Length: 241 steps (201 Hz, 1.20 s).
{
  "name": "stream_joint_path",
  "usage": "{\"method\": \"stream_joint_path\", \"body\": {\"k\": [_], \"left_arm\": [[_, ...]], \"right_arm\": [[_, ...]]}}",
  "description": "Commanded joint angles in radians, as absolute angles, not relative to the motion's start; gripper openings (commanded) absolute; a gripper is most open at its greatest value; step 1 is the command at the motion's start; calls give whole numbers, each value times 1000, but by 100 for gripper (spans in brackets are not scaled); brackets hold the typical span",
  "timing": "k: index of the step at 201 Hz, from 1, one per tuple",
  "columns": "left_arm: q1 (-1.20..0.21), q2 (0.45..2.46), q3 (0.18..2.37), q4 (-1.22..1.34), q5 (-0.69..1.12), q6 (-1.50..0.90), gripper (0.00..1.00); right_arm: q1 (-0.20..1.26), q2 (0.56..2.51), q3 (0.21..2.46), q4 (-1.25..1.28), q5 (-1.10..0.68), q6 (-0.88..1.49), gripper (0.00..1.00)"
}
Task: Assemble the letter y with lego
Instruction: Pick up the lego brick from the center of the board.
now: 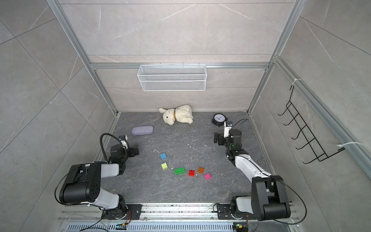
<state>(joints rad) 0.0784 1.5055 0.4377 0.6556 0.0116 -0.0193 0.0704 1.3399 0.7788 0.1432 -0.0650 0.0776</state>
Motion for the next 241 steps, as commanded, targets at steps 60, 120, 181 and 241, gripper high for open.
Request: {"method": "stream_joint_path", "body": {"k": [60,120,181,241], "left_arm": [[84,1443,1008,-226,134,-8,94],[-110,1436,1063,-416,183,-58,93],[-113,1403,926,-357,221,-41,93],[-79,1393,905,-347,252,-57,93]], "right_arm": [[233,1405,1142,-759,-49,378,99],[456,1372,1071,-989,-27,725,78],[607,1466,984,-868,-86,899,61],[611,1555,969,-770,-106,925,55]]}}
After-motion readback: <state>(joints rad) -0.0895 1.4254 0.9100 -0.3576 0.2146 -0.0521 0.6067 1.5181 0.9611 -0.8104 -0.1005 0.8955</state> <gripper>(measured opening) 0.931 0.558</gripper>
